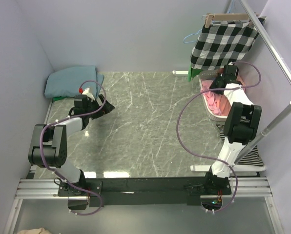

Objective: Fold and stack the t-shirts
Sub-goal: Grab crumpled tshirt from bin with the right arm, then move the tshirt to the center of the board

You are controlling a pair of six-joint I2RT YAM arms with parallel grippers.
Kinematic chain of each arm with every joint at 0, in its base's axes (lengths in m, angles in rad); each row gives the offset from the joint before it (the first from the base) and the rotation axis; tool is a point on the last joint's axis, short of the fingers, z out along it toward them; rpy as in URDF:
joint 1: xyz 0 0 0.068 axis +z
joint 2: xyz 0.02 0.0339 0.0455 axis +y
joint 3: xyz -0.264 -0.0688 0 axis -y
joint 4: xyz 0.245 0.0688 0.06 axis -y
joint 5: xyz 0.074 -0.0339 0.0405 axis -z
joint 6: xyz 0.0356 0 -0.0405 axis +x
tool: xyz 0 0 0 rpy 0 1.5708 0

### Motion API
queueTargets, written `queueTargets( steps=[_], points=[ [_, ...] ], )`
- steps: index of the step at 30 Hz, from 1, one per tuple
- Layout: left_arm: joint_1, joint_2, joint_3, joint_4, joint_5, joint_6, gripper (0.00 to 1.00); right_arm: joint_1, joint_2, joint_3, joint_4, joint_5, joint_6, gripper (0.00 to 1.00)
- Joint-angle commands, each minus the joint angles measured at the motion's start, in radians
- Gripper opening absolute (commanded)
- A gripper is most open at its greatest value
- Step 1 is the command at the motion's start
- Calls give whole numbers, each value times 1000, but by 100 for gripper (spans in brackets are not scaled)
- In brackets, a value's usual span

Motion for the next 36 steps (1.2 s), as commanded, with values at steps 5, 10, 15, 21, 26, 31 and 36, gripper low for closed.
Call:
queueTargets(
  steps=[5,10,15,21,26,31,36],
  points=[
    [2,-1,13,41,-14,16,99,37,-406,-203,168,103,-24,0],
    [2,-67,-32,67,-111,-29,100,36,-716,-218,142,108,-50,0],
    [14,-142,-58,64,-155,-81,100,37,-876,-82,43,-25,-85,0],
    [104,-169,-118,133,-22,-167,99,40,-951,117,-77,-268,-79,0],
    [157,-173,-129,149,64,-176,99,59,-1002,124,-22,-441,-10,0],
    [158,-196,-124,89,17,-136,99,88,-985,87,13,-585,42,0],
    [160,-262,-144,69,-51,-127,99,299,-979,-14,-4,-618,-35,0]
  ],
)
